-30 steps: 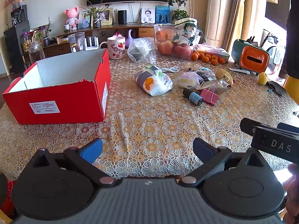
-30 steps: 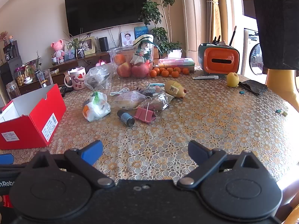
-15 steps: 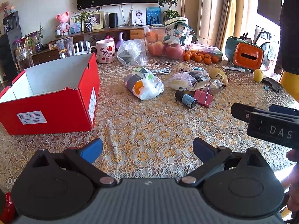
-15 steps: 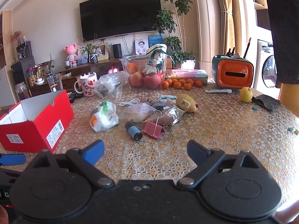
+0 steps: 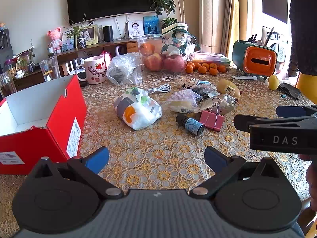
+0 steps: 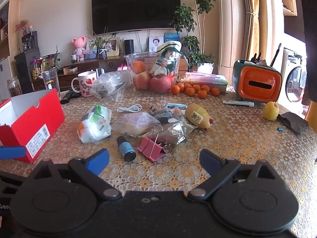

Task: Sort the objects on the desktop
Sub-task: 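Move both tools toward the scattered items on the table, then grasp the white tissue pack with the left tool while the right tool grasps the silver foil bag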

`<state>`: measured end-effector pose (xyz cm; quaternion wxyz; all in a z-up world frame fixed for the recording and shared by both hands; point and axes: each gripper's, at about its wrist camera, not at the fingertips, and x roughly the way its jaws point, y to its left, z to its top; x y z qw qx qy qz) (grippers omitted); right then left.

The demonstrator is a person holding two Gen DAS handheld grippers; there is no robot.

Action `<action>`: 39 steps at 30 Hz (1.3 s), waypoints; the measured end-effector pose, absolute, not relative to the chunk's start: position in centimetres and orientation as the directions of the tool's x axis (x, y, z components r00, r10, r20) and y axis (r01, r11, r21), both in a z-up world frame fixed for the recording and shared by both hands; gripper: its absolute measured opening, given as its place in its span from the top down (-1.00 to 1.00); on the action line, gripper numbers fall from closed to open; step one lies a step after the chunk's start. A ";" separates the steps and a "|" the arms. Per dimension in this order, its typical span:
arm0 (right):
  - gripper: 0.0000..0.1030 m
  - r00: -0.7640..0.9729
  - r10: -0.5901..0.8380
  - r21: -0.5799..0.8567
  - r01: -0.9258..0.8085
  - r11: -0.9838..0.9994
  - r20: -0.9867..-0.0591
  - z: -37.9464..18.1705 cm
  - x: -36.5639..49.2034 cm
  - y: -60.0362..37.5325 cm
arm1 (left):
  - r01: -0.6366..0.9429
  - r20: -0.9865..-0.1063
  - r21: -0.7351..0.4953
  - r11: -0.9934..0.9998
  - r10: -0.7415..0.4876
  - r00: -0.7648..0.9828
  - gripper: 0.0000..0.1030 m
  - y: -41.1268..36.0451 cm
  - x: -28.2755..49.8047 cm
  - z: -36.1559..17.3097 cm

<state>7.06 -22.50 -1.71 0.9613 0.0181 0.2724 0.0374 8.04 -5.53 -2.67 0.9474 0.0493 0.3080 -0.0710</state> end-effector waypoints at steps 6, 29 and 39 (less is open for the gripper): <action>-0.76 0.832 0.077 0.059 -0.053 0.997 -0.549 -2.9 9.5 -23.4 | 0.190 -0.590 0.070 0.979 -0.113 0.800 -1.00 -6.4 9.8 -3.6; -0.68 0.845 0.014 -0.004 -0.019 1.000 -0.535 -2.5 17.6 -25.3 | 0.084 -0.579 0.135 0.987 0.009 0.815 -1.00 -4.6 21.5 -3.3; -0.68 0.771 0.020 0.053 0.017 0.998 -0.636 -2.2 21.9 -25.9 | 0.052 -0.703 0.074 0.996 0.015 0.711 -1.00 -3.9 27.6 -2.7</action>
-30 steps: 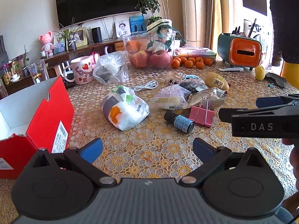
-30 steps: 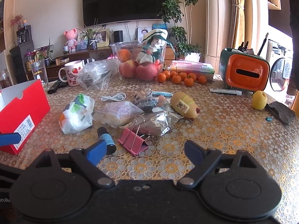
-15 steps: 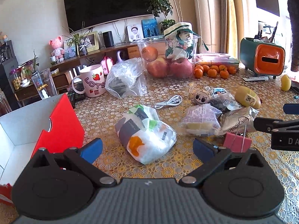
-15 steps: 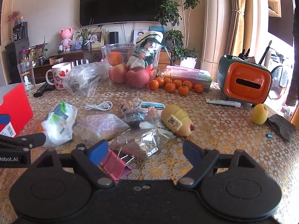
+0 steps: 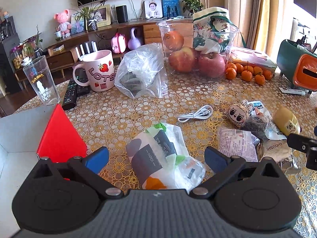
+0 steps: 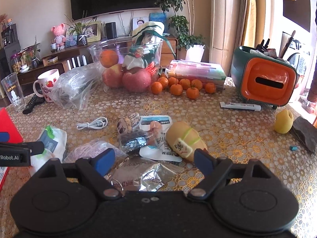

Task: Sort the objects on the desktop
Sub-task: 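Grasp the white tissue pack with the left tool while the right tool grasps the silver foil bag, then carry the tissue pack and foil bag with both tools over the red box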

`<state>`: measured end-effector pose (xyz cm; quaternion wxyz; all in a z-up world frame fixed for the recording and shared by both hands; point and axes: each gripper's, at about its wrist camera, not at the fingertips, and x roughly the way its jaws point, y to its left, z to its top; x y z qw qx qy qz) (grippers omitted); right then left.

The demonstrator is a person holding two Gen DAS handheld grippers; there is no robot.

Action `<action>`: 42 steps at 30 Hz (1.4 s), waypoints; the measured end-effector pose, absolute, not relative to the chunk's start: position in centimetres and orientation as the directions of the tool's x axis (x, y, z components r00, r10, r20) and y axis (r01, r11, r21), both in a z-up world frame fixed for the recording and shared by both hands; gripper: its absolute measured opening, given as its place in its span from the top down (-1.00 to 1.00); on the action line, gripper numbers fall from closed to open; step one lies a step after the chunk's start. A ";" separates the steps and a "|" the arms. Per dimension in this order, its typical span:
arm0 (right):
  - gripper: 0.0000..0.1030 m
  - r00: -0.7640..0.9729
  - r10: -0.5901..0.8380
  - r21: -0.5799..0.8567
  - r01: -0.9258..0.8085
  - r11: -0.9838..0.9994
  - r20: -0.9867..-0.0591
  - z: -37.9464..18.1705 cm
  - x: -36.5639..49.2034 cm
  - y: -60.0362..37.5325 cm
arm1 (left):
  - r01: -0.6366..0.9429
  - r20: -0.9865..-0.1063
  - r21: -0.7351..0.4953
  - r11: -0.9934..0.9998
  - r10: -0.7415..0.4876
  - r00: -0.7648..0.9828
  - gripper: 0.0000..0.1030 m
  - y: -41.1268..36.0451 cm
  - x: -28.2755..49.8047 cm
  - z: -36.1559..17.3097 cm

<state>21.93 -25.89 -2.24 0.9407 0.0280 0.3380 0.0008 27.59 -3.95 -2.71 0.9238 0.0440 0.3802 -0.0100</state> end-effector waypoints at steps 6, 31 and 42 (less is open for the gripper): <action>-0.68 0.718 0.027 0.105 0.064 0.992 -0.695 -3.8 23.5 -25.8 | 0.031 -0.733 0.085 0.996 0.041 0.679 -1.00 -3.9 29.4 -3.5; -0.14 0.652 0.146 0.308 0.141 0.941 -0.744 -6.8 24.9 -27.2 | 0.042 -0.783 0.011 0.999 -0.017 0.622 -0.95 -3.2 30.4 -6.9; 0.07 0.676 0.163 0.320 0.114 0.940 -0.719 -6.3 23.9 -28.0 | 0.097 -0.766 0.012 0.995 -0.054 0.640 0.03 -4.4 29.0 -6.5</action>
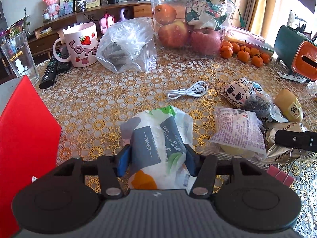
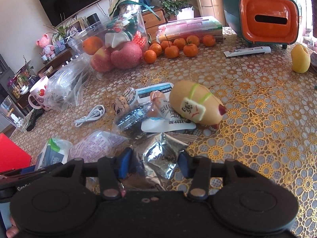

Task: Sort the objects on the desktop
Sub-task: 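Carry the tissue pack and foil bag with both tools over the red box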

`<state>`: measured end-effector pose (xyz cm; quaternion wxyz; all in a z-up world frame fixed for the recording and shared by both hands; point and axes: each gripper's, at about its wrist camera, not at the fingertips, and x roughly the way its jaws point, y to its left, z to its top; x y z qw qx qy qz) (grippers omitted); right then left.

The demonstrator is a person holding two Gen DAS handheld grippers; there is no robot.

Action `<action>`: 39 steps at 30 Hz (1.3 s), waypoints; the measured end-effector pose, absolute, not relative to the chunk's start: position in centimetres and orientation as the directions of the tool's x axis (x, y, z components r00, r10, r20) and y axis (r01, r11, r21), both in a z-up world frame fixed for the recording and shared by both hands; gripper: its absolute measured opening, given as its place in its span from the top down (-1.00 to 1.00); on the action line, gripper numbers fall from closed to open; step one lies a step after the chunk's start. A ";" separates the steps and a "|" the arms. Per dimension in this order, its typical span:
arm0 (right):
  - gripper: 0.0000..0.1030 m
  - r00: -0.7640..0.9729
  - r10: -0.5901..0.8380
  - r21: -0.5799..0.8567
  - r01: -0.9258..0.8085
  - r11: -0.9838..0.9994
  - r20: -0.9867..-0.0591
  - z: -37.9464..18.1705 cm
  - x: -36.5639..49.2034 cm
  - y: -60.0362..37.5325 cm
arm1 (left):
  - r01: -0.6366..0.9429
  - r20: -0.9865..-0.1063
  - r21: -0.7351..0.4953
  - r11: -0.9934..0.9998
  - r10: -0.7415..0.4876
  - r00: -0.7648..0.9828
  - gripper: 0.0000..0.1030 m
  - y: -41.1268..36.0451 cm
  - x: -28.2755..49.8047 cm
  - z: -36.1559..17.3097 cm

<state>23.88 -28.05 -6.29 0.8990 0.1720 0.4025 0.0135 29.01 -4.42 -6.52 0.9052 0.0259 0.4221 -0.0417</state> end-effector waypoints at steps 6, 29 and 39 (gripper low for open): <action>0.10 0.696 0.145 0.303 0.109 0.947 -0.703 -5.4 22.6 -28.4 | 0.114 -0.747 0.021 0.993 -0.061 0.662 0.27 -4.6 27.8 -5.9; 0.13 0.769 0.139 0.249 0.027 0.968 -0.624 0.0 14.0 -28.0 | 0.171 -0.698 -0.022 0.985 -0.137 0.703 0.43 -3.5 19.0 -0.9; 0.13 0.787 0.220 0.261 -0.078 0.962 -0.576 4.1 10.4 -25.3 | 0.154 -0.669 -0.029 0.988 -0.134 0.731 0.43 -1.2 14.4 3.6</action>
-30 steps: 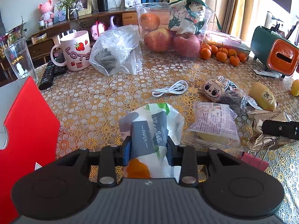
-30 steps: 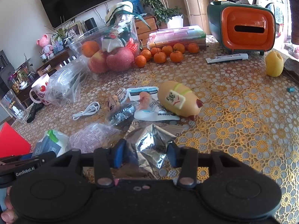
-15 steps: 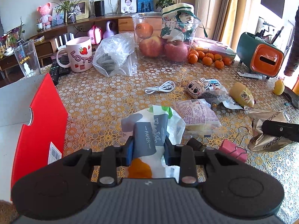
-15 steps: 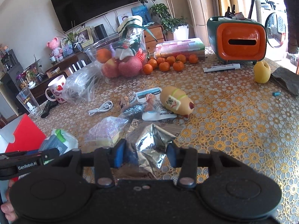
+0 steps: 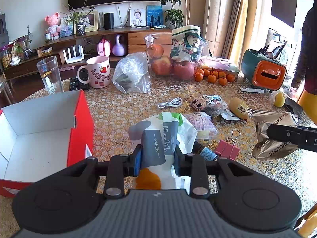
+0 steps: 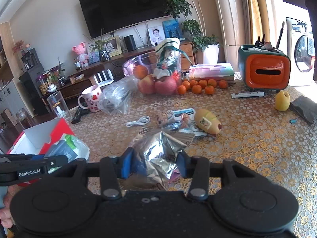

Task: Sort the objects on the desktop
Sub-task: 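Carry the tissue pack and foil bag with both tools over the red box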

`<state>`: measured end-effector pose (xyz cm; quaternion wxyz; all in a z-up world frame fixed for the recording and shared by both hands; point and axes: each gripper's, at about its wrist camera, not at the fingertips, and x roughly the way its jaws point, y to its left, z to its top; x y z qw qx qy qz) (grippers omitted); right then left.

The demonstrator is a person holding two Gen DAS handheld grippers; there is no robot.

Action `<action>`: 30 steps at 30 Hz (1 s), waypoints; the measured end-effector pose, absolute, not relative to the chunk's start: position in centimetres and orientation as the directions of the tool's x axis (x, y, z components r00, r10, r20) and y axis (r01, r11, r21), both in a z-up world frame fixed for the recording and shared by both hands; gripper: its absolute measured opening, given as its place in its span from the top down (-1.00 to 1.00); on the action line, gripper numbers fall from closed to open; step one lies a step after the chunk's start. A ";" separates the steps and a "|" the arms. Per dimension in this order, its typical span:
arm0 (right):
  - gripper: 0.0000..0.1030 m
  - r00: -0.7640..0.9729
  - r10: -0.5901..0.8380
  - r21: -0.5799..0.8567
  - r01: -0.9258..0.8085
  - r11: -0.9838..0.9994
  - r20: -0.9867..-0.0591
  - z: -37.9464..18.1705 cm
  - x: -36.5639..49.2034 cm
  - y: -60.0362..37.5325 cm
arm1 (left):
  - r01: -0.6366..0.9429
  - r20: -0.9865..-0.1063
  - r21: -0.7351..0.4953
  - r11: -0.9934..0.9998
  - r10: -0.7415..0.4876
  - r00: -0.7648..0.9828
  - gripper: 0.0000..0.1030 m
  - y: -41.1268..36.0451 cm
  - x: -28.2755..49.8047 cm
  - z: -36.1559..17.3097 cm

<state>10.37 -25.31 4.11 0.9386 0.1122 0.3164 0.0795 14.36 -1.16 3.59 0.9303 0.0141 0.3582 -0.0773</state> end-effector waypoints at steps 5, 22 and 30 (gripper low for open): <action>0.13 0.784 0.269 0.262 -0.141 0.955 -0.559 5.8 9.1 -22.5 | 0.120 -0.652 -0.034 0.992 -0.113 0.749 0.43 1.5 12.2 5.5; 0.13 0.721 0.456 0.222 -0.401 0.889 -0.522 9.4 9.5 -7.5 | -0.079 -0.608 0.001 0.997 0.063 0.791 0.42 14.7 9.5 8.6; 0.13 0.682 0.490 0.208 -0.456 0.865 -0.543 9.0 11.9 -1.9 | -0.161 -0.618 0.033 0.986 0.146 0.772 0.41 20.4 11.7 8.4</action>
